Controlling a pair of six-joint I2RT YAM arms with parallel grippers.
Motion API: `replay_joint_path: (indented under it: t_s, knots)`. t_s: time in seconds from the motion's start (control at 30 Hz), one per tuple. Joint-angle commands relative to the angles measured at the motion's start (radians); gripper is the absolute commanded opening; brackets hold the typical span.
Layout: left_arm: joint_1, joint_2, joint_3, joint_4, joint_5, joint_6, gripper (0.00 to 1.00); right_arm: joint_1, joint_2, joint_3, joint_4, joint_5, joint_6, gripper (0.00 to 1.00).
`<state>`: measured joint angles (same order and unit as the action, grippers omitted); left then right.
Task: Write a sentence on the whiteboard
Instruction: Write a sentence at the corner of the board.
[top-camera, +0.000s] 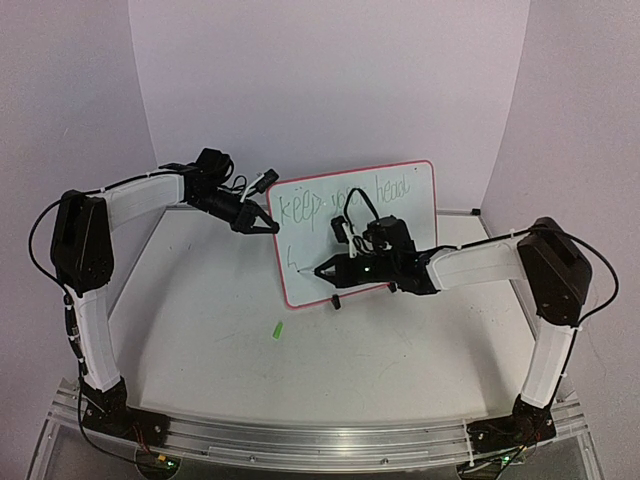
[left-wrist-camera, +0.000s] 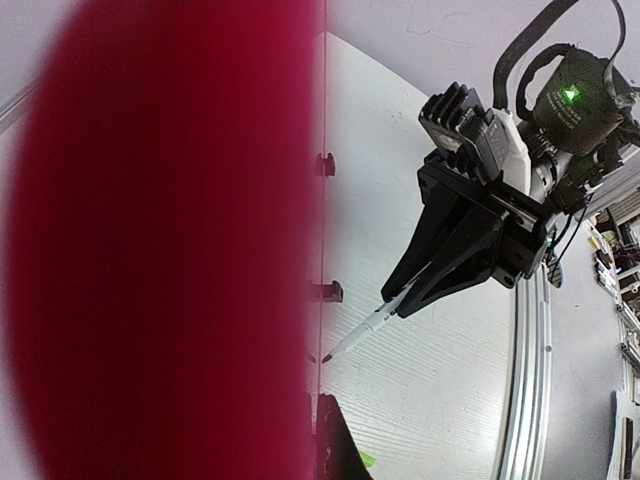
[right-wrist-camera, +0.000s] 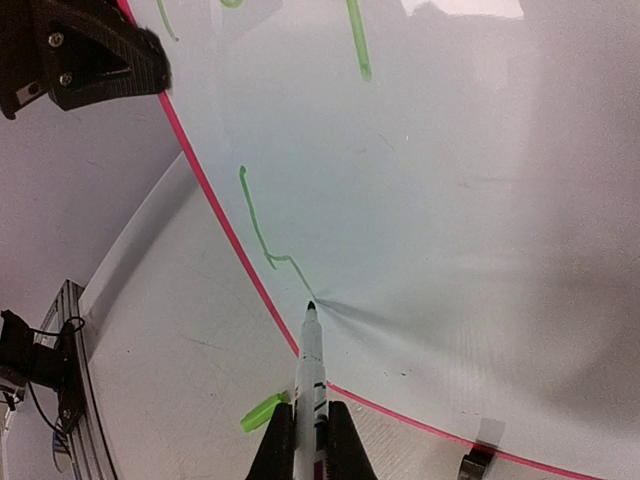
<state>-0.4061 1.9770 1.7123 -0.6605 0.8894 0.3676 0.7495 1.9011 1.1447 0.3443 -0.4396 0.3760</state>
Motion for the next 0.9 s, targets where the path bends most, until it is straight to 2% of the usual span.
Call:
replay_joint_path:
  t_s: [0.0,0.87]
  knots:
    - [-0.027,-0.019,-0.018,-0.007,-0.031,0.032,0.0,-0.005,-0.072,0.004,0.039,-0.055,-0.005,0.0]
    - [-0.027,-0.015,-0.017,-0.007,-0.036,0.032,0.0,-0.005,0.054,0.121,0.009,-0.073,0.004,0.0]
